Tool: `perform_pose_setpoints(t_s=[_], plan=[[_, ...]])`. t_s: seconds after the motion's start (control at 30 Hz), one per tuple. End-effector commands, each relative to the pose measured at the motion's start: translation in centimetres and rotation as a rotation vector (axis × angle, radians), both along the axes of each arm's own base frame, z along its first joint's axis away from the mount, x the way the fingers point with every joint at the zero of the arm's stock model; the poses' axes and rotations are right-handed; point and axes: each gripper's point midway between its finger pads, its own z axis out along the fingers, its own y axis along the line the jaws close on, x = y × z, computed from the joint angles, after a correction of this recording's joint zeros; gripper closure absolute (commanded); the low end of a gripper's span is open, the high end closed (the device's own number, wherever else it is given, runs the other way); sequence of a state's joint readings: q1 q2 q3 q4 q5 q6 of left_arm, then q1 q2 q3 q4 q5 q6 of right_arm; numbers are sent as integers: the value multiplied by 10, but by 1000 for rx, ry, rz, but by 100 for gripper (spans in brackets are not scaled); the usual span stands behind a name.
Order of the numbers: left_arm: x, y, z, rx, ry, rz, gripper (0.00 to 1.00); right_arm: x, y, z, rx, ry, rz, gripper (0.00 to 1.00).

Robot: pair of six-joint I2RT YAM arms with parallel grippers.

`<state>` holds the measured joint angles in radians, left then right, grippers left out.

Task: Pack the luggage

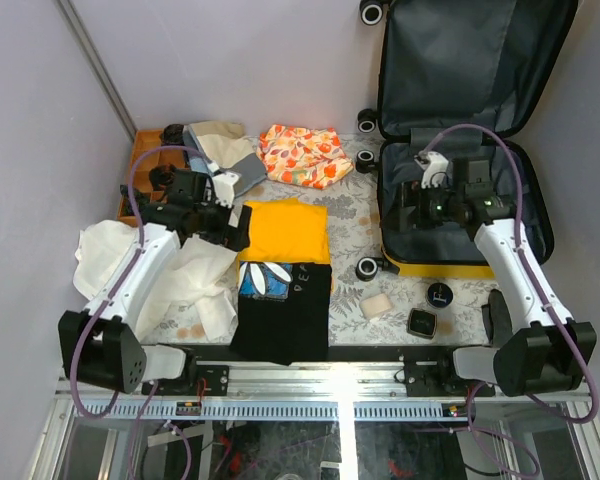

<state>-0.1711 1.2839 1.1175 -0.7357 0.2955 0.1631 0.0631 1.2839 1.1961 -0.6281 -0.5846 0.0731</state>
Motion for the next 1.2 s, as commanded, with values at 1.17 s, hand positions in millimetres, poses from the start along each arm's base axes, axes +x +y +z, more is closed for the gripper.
perform_pose_setpoints(t_s=[1.17], plan=[[129,-110,-152,-61,281,-651,2,42,28,-11,-211,-79,115,7]])
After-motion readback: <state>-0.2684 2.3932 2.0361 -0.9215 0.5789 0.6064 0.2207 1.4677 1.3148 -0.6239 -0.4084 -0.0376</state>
